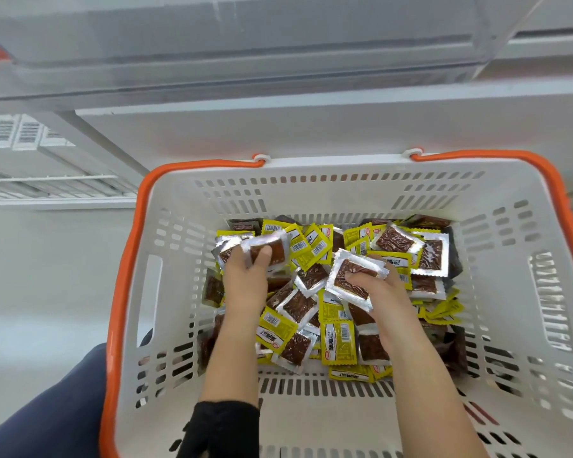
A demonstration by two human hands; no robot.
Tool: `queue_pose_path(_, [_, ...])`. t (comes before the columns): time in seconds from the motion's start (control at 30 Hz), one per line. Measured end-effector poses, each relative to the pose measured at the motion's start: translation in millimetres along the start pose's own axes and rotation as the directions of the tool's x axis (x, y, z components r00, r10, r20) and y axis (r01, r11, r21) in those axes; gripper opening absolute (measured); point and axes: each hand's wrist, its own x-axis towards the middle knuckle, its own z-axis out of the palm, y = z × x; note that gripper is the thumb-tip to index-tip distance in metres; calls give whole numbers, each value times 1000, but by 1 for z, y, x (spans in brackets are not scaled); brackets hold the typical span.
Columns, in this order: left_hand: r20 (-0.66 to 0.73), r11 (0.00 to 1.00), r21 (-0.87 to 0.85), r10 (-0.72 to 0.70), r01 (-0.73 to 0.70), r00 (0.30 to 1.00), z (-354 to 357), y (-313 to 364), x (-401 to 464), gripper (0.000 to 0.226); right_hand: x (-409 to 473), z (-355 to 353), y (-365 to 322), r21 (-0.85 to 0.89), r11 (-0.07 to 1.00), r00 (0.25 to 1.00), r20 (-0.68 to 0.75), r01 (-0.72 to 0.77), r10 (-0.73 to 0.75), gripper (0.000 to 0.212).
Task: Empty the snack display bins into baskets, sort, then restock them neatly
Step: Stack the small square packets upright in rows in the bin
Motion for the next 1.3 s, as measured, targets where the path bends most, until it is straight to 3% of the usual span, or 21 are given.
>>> queue_pose_path(0.07, [193, 945, -283, -112, 164, 975, -10, 17, -3, 7, 0, 2, -2, 32, 998, 997, 48, 59, -60, 48])
queue_pose_path(0.13, [381, 911, -338, -97, 236, 920, -14, 28, -2, 16, -3, 7, -4, 43, 996, 994, 72, 84, -87, 45])
queue_pose_path(0.23, [475, 933, -272, -81, 234, 876, -10, 39, -3, 76, -9, 18, -10, 22, 998, 994, 85, 64, -66, 50])
queue_pose_path(0.27, [480, 934, -276, -72, 228, 875, -8, 40, -3, 82, -10, 20, -11, 38, 998, 994, 91, 59, -62, 46])
queue_pose_path(0.33, [446, 945, -274, -42, 180, 894, -6, 42, -5, 62, -8, 23, -11, 159, 987, 992, 118, 30, -49, 19])
queue_pose_path(0.43, [418, 968, -229, 0, 105, 908, -2, 42, -10, 34, -10, 28, -10, 188, 982, 988, 146, 20, -48, 19])
queue_pose_path(0.47, [423, 977, -204, 25, 68, 906, 1, 47, -15, 26, -13, 32, -11, 140, 989, 987, 145, 45, -66, 31])
queue_pose_path(0.5, [425, 986, -163, 46, 27, 904, 5, 51, -20, 26, -15, 34, -11, 86, 994, 984, 159, 73, -86, 49])
queue_pose_path(0.57, [428, 993, -115, 59, -10, 902, 11, 60, -31, 33, -22, 38, -14, 18, 983, 967, 178, 181, -181, 62])
queue_pose_path(0.7, [431, 980, -197, 52, 38, 901, 2, 95, -57, 45, -44, 45, -38, 22, 961, 936, 222, 274, -272, 62])
queue_pose_path(0.8, [384, 972, -232, 56, 37, 922, -20, 131, -79, 45, -73, 55, -61, -78, 922, 897, 275, 379, -346, 55])
queue_pose_path(0.87, [346, 982, -191, 77, -10, 935, -45, 152, -95, 49, -99, 63, -77, -163, 872, 858, 328, 463, -394, 46])
queue_pose_path(1.0, [251, 968, -123, 243, -218, 937, -101, 192, -138, 23, -156, 74, -112, -238, 769, 762, 475, 593, -440, 34])
queue_pose_path(1.07, [244, 915, -2, 391, -402, 888, -126, 212, -165, 33, -189, 80, -129, -245, 711, 700, 545, 659, -461, 33])
queue_pose_path(1.17, [270, 824, 48, 534, -565, 801, -158, 245, -197, 63, -232, 93, -161, -253, 584, 604, 582, 771, -545, 55])
queue_pose_path(1.23, [277, 814, 7, 556, -581, 783, -181, 270, -202, 78, -251, 107, -188, -269, 484, 536, 611, 833, -583, 42])
queue_pose_path(1.3, [254, 819, -72, 566, -569, 784, -202, 292, -198, 68, -264, 123, -218, -315, 353, 473, 611, 881, -635, 33])
